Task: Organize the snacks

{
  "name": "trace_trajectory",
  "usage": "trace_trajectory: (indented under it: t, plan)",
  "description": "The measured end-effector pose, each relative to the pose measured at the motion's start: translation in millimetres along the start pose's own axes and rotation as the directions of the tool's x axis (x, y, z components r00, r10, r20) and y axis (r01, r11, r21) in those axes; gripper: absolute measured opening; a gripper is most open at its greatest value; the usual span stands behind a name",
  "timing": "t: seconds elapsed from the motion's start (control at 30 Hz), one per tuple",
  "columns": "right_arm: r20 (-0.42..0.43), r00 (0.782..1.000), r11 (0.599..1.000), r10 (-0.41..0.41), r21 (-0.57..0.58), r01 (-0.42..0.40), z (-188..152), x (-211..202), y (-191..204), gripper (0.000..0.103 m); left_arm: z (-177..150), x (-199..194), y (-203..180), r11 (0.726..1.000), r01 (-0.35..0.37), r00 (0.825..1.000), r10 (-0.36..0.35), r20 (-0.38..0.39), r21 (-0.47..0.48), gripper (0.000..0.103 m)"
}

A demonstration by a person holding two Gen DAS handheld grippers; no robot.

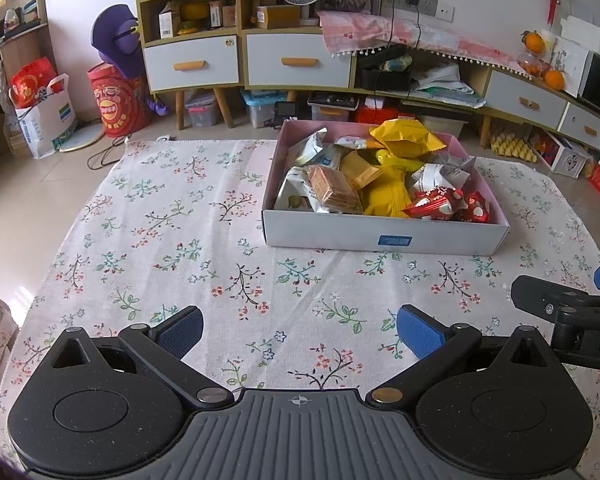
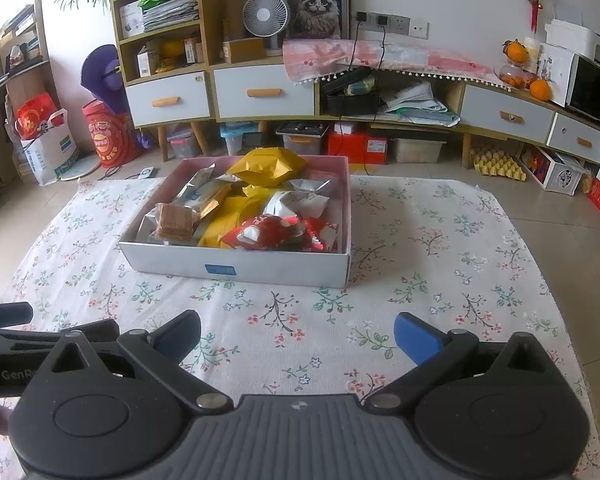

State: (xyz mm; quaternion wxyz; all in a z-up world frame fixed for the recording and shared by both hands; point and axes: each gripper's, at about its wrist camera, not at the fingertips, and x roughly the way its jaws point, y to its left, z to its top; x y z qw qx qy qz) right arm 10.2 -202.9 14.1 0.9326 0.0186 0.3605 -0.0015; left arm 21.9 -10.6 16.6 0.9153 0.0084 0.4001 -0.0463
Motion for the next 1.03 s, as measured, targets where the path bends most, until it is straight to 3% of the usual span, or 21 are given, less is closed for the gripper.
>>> trace_trajectory:
  t: [1.03]
  plan:
    - [-0.003,1.0,1.0,-0.002,0.002,0.002,0.9,-0.8,-1.3,0.09,-2.0,-1.3,-0.4,1.0,-0.006,1.0,0.006,0.0,0.006,0.103]
